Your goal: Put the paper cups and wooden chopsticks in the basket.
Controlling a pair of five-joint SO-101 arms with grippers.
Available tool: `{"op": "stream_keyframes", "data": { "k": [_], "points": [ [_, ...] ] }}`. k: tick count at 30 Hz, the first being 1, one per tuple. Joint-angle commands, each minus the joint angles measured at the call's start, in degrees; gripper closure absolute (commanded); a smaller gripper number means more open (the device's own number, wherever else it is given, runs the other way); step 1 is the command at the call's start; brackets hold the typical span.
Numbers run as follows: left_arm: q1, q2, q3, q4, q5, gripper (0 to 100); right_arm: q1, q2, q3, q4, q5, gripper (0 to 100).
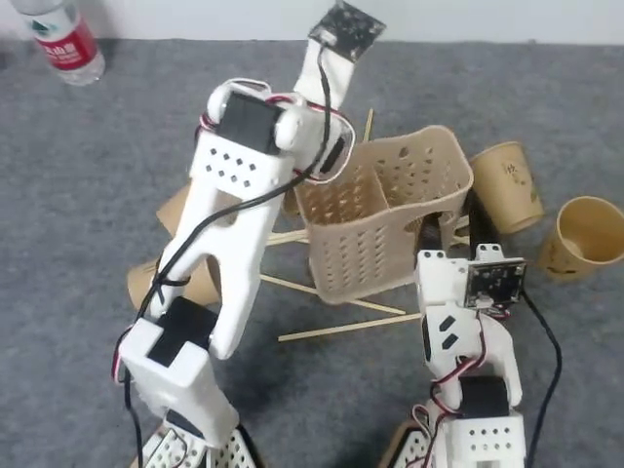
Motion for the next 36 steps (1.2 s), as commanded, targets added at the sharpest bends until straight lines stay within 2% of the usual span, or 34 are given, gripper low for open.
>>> {"op": "stream_keyframes", "data": {
  "k": [1,7,11,14,17,20,25,29,36],
  "points": [
    [-0.53,-0.70,2.15,-2.64,0.62,99,0.04,-1.19,0.97,0.75,2.73,84.4],
    [-0.09,-1.14,1.98,-2.64,0.62,99,0.04,-1.19,0.62,0.92,2.99,84.4],
    [0.00,-1.23,0.92,-2.11,0.97,98,0.04,-1.19,-1.93,5.14,5.01,84.4],
    [-1.49,-1.23,-6.37,1.32,2.46,90,0.04,-1.19,-4.31,9.27,5.36,84.4],
    [-2.20,-1.23,-15.25,4.57,6.42,76,0.04,-1.19,-5.63,11.82,5.71,84.4],
    [-1.85,-1.23,-17.45,4.40,7.30,68,-0.04,-1.19,-7.12,13.76,5.71,84.4],
    [-0.35,-1.23,-16.75,4.40,7.38,67,0.04,-1.19,-11.78,21.32,6.15,84.4],
    [-0.18,-1.23,-16.75,4.48,7.38,67,-0.04,-1.19,-15.56,26.95,11.25,84.6],
    [0.44,-1.23,-16.75,4.48,7.38,67,-0.13,-1.19,-21.10,36.18,15.47,84.6]
  ]
}}
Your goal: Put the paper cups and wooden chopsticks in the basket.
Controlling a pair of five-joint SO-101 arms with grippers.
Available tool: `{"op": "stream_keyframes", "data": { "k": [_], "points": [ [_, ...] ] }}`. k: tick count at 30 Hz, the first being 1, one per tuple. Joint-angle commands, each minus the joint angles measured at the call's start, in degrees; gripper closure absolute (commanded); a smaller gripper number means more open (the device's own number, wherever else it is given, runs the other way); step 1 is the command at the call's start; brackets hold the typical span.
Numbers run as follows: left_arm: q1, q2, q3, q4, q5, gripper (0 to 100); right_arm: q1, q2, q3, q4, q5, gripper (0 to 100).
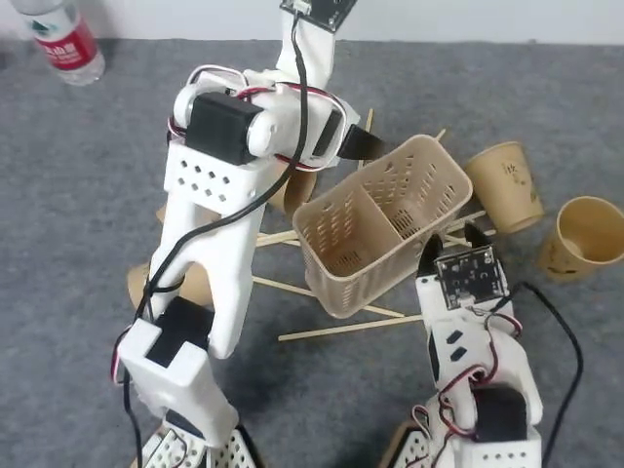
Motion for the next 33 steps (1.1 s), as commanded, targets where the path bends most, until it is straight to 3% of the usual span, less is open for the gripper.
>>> {"op": "stream_keyframes", "data": {
  "k": [1,10,19,26,33],
  "points": [
    [1.14,-1.23,-1.80,1.93,0.62,67,0.22,-0.84,-5.19,3.82,2.73,84.6],
    [2.90,-2.29,3.74,1.93,0.35,67,0.48,-0.84,-13.89,14.02,6.77,84.7],
    [2.02,-15.56,9.80,1.85,-3.16,67,0.75,-0.84,-24.09,24.57,12.04,84.7],
    [-9.76,-23.30,17.63,1.76,-3.78,67,0.84,-0.84,-34.02,27.21,13.54,84.7],
    [-24.79,-35.34,33.71,1.67,-3.43,67,0.92,3.30,-38.95,20.00,13.27,84.5]
  ]
}}
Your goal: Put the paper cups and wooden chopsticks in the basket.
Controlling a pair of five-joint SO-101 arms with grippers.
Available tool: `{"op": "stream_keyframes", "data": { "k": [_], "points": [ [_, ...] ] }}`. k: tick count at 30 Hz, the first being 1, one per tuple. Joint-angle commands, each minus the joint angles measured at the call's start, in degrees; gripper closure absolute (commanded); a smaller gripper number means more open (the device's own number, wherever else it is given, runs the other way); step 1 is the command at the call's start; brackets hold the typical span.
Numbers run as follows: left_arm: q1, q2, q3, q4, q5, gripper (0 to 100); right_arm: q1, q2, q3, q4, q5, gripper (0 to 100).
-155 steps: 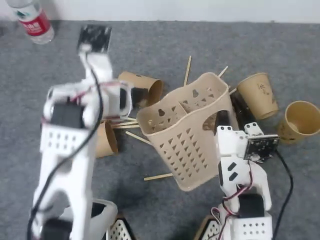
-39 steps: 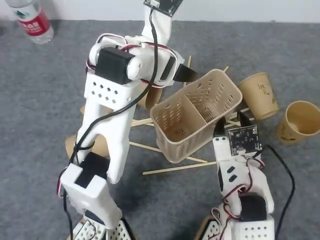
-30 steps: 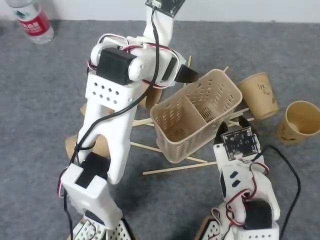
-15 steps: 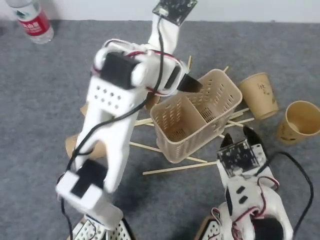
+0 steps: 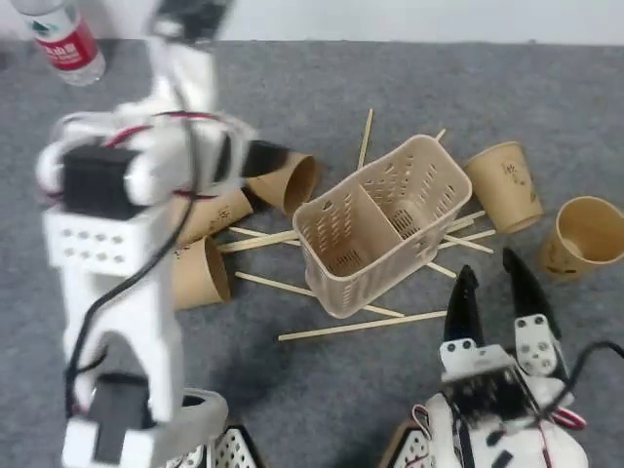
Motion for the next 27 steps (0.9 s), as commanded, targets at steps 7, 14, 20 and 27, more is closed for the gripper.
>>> {"op": "stream_keyframes", "data": {
  "k": [7,14,20,27],
  "points": [
    [-14.07,-31.03,33.19,-6.95,-0.53,67,5.41,27.91,-19.87,-7.25,-4.31,84.4],
    [-19.25,-45.19,66.51,-26.55,0.00,67,15.60,55.78,-49.05,6.90,-8.88,84.4],
    [-24.35,-49.93,80.13,-33.76,4.92,67,26.59,73.98,-66.37,21.05,-9.93,84.7],
    [-24.44,-54.42,84.44,-33.58,9.93,67,33.01,90.33,-68.13,24.04,-5.36,84.8]
  ]
}}
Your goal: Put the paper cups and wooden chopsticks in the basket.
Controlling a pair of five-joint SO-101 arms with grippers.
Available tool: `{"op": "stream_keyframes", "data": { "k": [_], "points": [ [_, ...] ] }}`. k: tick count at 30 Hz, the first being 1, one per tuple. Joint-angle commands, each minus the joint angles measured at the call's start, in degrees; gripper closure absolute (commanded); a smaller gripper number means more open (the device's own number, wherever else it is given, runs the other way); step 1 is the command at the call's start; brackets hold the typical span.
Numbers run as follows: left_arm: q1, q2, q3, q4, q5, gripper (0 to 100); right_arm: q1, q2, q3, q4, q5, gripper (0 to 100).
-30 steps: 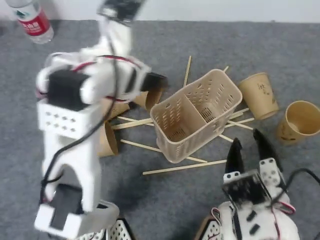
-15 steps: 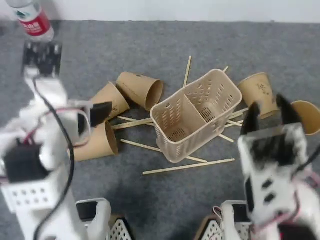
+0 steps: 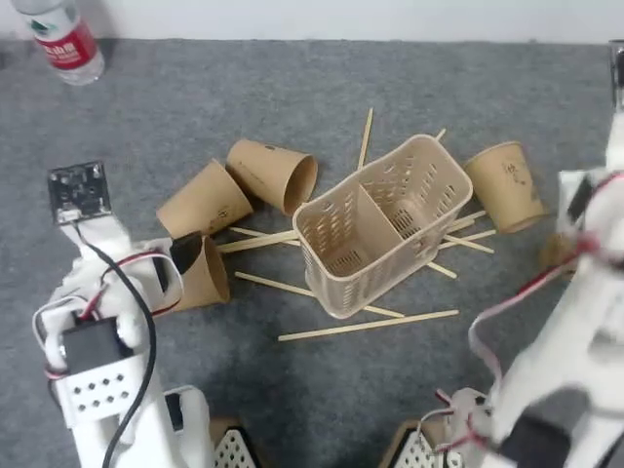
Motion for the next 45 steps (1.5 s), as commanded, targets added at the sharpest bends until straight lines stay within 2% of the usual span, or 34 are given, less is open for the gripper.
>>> {"op": "stream_keyframes", "data": {
  "k": [1,6,12,23,39,40,42,45],
  "points": [
    [-0.35,-3.87,2.77,-1.58,2.46,67,3.47,7.34,-2.55,1.71,1.32,84.8],
    [-0.35,-9.76,9.89,-5.80,3.52,67,4.70,15.78,-2.37,2.07,1.14,84.8],
    [-0.35,-18.37,16.57,-8.26,3.60,67,2.86,17.36,3.08,1.10,1.05,84.8],
    [-0.35,-27.16,20.88,-8.00,4.31,67,2.68,17.36,20.48,-16.92,1.05,84.8],
    [-0.35,-27.25,21.58,-8.00,4.31,67,1.36,19.47,31.65,-29.93,1.49,85.0],
    [-0.35,-27.25,21.67,-8.00,4.31,67,1.45,20.53,31.56,-29.93,1.49,86.8],
    [-0.35,-27.43,21.85,-8.09,4.31,67,1.54,21.93,31.38,-30.11,1.49,98.9],
    [-0.35,-27.43,21.85,-8.09,4.31,67,3.12,22.29,28.66,-29.41,1.14,97.3]
  ]
}}
